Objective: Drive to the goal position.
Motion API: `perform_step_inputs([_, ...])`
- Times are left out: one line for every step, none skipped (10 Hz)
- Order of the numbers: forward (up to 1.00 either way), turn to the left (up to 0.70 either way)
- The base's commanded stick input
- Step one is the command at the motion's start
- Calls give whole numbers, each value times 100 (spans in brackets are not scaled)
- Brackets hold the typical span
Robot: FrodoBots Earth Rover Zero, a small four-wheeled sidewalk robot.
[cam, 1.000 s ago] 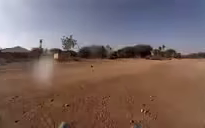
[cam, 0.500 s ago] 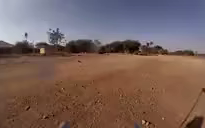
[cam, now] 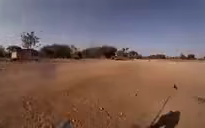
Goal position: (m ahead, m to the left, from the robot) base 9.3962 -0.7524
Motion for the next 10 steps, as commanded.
perform_step_inputs([70, 0])
perform_step_inputs([70, 0])
perform_step_inputs([70, 0])
perform_step_inputs([70, 0])
perform_step_inputs([70, 0])
perform_step_inputs([70, 0])
perform_step_inputs([70, 0])
perform_step_inputs([70, 0])
perform_step_inputs([70, 0])
perform_step_inputs([70, 0])
